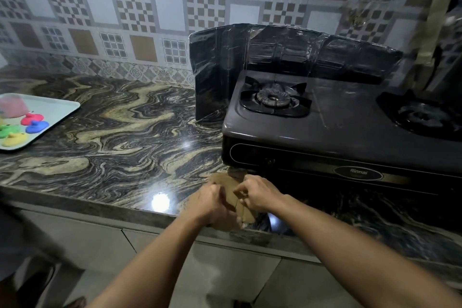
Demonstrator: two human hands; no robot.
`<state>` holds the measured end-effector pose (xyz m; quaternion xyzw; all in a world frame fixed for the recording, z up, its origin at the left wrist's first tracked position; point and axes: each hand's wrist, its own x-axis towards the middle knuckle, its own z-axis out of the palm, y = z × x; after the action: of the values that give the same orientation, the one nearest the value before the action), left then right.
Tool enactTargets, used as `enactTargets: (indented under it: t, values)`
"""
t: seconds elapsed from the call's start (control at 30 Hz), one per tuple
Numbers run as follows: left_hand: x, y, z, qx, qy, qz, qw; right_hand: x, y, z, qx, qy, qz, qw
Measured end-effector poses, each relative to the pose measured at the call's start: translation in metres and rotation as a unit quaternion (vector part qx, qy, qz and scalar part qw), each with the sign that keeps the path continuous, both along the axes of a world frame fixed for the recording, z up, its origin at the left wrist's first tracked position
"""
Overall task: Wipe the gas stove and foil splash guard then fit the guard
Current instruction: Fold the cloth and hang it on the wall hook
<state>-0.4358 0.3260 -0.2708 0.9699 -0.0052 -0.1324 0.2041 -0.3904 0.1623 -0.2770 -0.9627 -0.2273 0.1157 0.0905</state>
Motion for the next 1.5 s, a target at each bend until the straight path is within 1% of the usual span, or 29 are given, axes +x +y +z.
enactTargets:
  t: [0.07, 0.1, 0.17, 0.2, 0.27, 0.33, 0.43, 0.53, 0.67, 0.8, 0.97, 1.07, 1.13, 1.2, 1.23, 1.3, 1.33, 1.43, 1.5]
  values:
    - [-0.005, -0.011, -0.003, 0.069, 0.004, -0.022, 0.997, 0.0, -0.002, -0.002, 0.013, 0.004, -0.007, 1.0]
    - [-0.006, -0.015, -0.006, 0.089, 0.004, -0.027, 0.996, 0.001, -0.002, -0.003, 0.019, 0.008, -0.009, 1.0]
    - [-0.004, -0.018, -0.009, 0.082, 0.006, -0.023, 0.996, 0.001, -0.003, -0.001, 0.026, 0.014, -0.012, 1.0]
    - [-0.002, -0.016, -0.007, 0.06, 0.009, -0.022, 0.998, 0.001, -0.003, 0.001, 0.027, 0.016, -0.012, 0.999]
    - [0.003, -0.008, -0.005, -0.009, 0.038, -0.006, 0.999, 0.002, -0.003, 0.004, 0.036, 0.021, -0.016, 0.999]
    - [0.007, 0.002, -0.002, -0.057, 0.069, -0.003, 0.996, 0.002, -0.003, 0.005, 0.051, 0.027, -0.029, 0.998]
    - [0.011, 0.015, 0.002, -0.119, 0.062, 0.012, 0.991, 0.002, -0.001, 0.006, 0.074, 0.036, -0.045, 0.996]
    - [0.012, 0.027, 0.011, -0.216, 0.066, 0.061, 0.972, 0.003, 0.003, 0.01, 0.1, 0.04, -0.046, 0.993]
    - [0.014, 0.04, 0.029, -0.309, 0.064, 0.112, 0.942, 0.005, 0.011, 0.017, 0.123, 0.025, -0.041, 0.991]
    - [0.021, 0.048, 0.059, -0.353, 0.025, 0.101, 0.93, 0.01, 0.024, 0.03, 0.138, -0.032, -0.043, 0.989]
    - [0.029, 0.051, 0.1, -0.389, -0.034, 0.102, 0.915, 0.016, 0.035, 0.043, 0.16, 0.007, -0.072, 0.985]
    - [0.031, 0.052, 0.126, -0.37, -0.077, 0.106, 0.92, 0.02, 0.037, 0.054, 0.232, 0.039, -0.129, 0.963]
    - [0.03, 0.053, 0.143, -0.354, -0.103, 0.115, 0.922, 0.024, 0.036, 0.063, 0.288, 0.038, -0.153, 0.945]
    - [0.027, 0.056, 0.158, -0.349, -0.112, 0.111, 0.924, 0.026, 0.033, 0.074, 0.341, 0.024, -0.155, 0.927]
    - [0.027, 0.059, 0.164, -0.326, -0.115, 0.096, 0.933, 0.025, 0.031, 0.083, 0.36, 0.016, -0.149, 0.921]
    - [0.026, 0.063, 0.177, -0.245, -0.121, 0.061, 0.96, 0.022, 0.025, 0.104, 0.383, 0.001, -0.13, 0.915]
    - [0.027, 0.063, 0.183, -0.217, -0.135, 0.051, 0.965, 0.021, 0.022, 0.115, 0.391, 0.0, -0.12, 0.912]
    - [0.032, 0.061, 0.2, -0.194, -0.19, 0.061, 0.961, 0.018, 0.006, 0.145, 0.404, 0.049, -0.096, 0.908]
    - [0.034, 0.056, 0.211, -0.2, -0.229, 0.063, 0.951, 0.018, -0.009, 0.165, 0.379, 0.087, -0.077, 0.918]
